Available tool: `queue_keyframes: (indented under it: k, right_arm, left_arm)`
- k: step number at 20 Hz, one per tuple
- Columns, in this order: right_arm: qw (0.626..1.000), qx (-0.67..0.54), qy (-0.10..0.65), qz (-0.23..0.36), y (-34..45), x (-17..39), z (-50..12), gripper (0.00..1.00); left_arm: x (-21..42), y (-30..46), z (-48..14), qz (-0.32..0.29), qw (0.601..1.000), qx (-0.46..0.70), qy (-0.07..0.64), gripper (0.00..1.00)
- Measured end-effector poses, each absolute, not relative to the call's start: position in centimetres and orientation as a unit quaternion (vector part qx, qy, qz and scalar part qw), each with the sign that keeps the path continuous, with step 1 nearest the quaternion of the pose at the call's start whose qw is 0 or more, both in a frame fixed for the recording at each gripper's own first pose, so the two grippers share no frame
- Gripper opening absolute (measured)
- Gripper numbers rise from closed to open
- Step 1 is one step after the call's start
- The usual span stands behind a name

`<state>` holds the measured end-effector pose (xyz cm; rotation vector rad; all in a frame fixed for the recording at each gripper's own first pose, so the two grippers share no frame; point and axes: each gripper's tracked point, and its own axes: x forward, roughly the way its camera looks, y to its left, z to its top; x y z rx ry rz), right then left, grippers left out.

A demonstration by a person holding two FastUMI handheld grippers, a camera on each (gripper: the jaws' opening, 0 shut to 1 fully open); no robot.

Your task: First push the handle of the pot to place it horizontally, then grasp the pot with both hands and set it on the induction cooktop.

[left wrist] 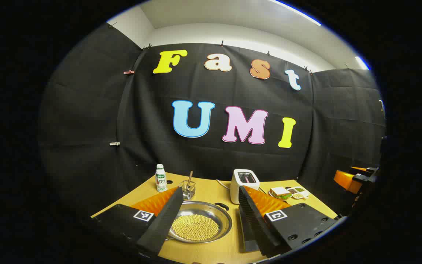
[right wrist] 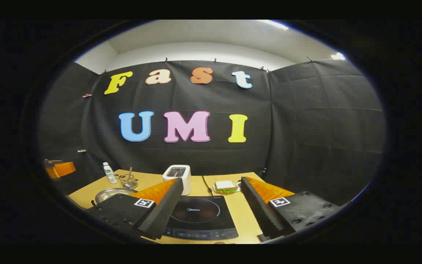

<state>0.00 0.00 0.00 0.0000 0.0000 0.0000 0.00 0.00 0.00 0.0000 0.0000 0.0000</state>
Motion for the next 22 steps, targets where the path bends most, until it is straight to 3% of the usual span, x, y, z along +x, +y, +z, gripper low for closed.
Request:
queue_keyframes:
  k: [22]
  right_arm:
    - [1.0,0.009,0.02,-0.004,-0.1,0.1,-1.2,0.98]
  left_arm:
    - [1.1,-2.2,-1.4,-0.048,0.998,0.031,0.029,0.95]
